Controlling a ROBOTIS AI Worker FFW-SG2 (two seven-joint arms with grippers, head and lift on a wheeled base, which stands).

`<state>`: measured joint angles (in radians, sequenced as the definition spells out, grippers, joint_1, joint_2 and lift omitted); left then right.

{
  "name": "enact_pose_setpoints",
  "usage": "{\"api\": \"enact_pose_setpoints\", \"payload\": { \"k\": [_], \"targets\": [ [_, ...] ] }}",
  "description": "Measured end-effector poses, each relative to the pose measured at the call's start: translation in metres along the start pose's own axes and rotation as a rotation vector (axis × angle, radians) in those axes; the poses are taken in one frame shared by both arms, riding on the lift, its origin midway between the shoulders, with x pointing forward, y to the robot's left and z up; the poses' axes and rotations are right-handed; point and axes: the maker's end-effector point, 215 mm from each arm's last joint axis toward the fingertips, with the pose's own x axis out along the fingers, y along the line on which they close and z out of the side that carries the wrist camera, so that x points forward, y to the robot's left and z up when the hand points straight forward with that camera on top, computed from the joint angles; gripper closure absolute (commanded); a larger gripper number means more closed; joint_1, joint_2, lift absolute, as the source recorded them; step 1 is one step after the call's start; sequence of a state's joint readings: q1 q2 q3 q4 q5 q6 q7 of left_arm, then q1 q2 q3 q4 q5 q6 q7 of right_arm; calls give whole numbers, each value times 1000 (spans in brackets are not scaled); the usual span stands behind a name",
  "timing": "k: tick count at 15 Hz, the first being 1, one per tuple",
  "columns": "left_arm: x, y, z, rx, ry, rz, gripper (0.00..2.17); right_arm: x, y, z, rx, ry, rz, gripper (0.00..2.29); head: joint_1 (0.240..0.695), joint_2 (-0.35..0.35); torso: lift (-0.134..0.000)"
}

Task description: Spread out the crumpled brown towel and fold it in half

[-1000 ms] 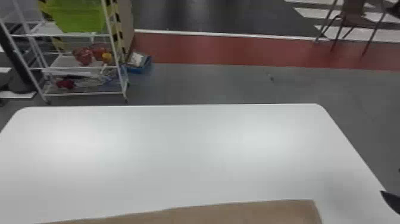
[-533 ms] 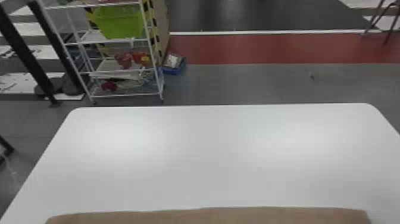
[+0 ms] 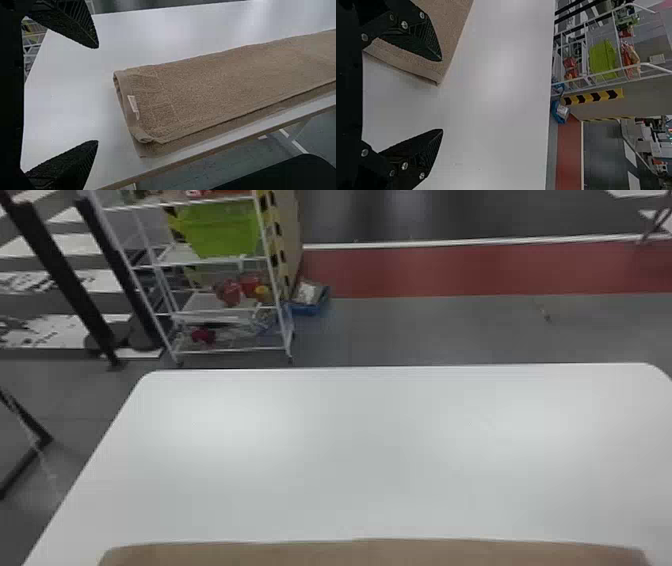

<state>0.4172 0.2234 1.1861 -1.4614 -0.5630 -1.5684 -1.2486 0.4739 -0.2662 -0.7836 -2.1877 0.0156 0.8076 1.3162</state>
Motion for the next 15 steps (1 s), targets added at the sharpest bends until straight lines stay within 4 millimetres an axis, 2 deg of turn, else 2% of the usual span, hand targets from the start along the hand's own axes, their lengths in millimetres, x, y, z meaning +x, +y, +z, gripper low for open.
{"api": "enact_pose_setpoints", "payload": {
  "k": [15],
  "targets": [
    [0,-5,2,-10,-3,-9,22,0,2,-5,-32,4,3,232,695,123,-122]
  ]
}}
